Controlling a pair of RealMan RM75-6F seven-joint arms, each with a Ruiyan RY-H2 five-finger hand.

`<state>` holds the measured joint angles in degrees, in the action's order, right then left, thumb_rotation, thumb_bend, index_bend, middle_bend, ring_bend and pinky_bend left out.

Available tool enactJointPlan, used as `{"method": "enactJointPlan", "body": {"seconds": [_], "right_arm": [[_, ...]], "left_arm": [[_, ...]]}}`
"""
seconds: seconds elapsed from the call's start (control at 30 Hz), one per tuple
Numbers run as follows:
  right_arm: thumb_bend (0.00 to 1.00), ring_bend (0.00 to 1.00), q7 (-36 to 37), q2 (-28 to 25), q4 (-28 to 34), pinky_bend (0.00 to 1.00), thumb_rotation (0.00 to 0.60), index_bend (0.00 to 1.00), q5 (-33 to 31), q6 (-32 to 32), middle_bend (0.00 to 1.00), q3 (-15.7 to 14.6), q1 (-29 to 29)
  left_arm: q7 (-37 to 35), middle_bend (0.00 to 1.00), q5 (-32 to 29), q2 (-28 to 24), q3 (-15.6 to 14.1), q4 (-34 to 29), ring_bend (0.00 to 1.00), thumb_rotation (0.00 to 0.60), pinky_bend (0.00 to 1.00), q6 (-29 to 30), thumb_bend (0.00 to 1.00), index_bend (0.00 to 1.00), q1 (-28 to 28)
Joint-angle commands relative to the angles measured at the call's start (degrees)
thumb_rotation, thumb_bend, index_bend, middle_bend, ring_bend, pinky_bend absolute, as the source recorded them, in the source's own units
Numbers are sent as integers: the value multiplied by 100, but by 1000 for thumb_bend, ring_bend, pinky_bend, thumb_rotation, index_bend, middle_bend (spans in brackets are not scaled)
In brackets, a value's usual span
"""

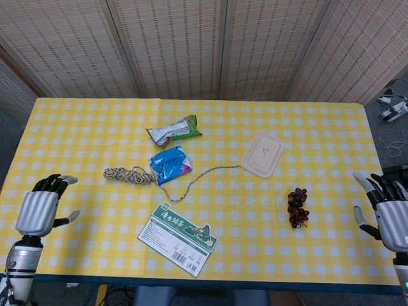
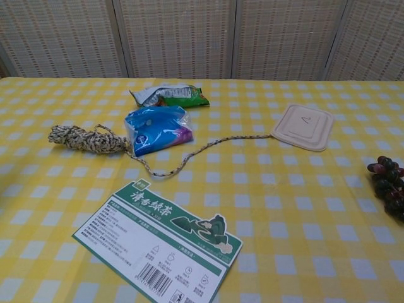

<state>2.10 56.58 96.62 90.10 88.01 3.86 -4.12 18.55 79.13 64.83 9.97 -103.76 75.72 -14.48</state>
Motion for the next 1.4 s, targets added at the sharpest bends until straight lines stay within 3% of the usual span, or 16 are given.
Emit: {"method": "enactJointPlan", "body": {"seconds": [0.03,0.27,0.53,1.03,1.4], "right_arm": [[449,116,-24,-17,21,103,600,112,-6,-5,225,-1,1],[449,116,-71,-51,60,103,600,112,-51,-8,225,2,18],[449,116,-60,-56,28,103,600,112,-109,-10,225,3,42],[449,116,24,-49,-61,103,600,112,-166,-8,225,-15,93],[449,119,110,-46,-147,103,600,112,-225,-34,225,-15,115]], "left_arm": [[-80,278,-327,242,223,460,187,600,216,-667,161,319,-548],[112,281,-861,656,362,1170,205,600,216,-1589,161,324,-1297],[610,282,-1518,1230,380,1999,206,600,216,-2185,161,320,-1934],[1776,296,-2764,2106,244,2904,209,600,216,-2499,161,363,-2727],[2128,330,-3310,2598,217,3547,240,600,216,-2484,160,417,-3055]]}}
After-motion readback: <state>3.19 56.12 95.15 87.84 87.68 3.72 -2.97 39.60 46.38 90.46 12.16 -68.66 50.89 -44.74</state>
